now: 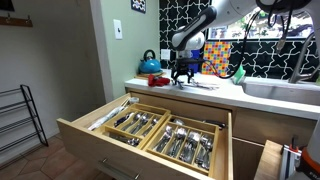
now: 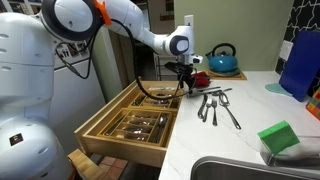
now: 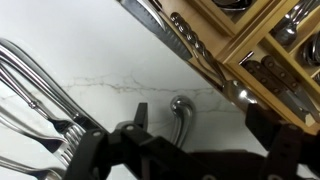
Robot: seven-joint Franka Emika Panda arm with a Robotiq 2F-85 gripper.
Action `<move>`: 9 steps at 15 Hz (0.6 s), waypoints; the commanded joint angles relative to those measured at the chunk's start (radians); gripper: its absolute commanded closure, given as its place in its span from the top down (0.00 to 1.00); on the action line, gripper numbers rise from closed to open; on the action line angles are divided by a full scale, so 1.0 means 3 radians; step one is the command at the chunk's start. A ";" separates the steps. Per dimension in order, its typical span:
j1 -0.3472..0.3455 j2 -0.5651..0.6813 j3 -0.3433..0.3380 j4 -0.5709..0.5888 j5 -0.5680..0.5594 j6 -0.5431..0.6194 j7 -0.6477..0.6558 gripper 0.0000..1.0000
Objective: Put one butter knife on the front left side of the open drawer
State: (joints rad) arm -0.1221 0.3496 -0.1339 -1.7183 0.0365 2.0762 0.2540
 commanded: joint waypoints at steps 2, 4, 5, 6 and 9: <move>-0.0021 0.0218 -0.0025 0.0239 0.0057 -0.0047 0.0067 1.00; -0.0017 0.0283 -0.0024 0.0295 0.0051 -0.0036 0.0085 1.00; -0.0017 0.0312 -0.0023 0.0320 0.0053 -0.0036 0.0093 1.00; -0.0020 0.0349 -0.0021 0.0361 0.0060 -0.0043 0.0094 1.00; -0.0032 0.0444 -0.0016 0.0451 0.0086 -0.0049 0.0098 0.91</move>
State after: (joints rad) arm -0.1251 0.4416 -0.1384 -1.6290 0.0396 2.0762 0.2730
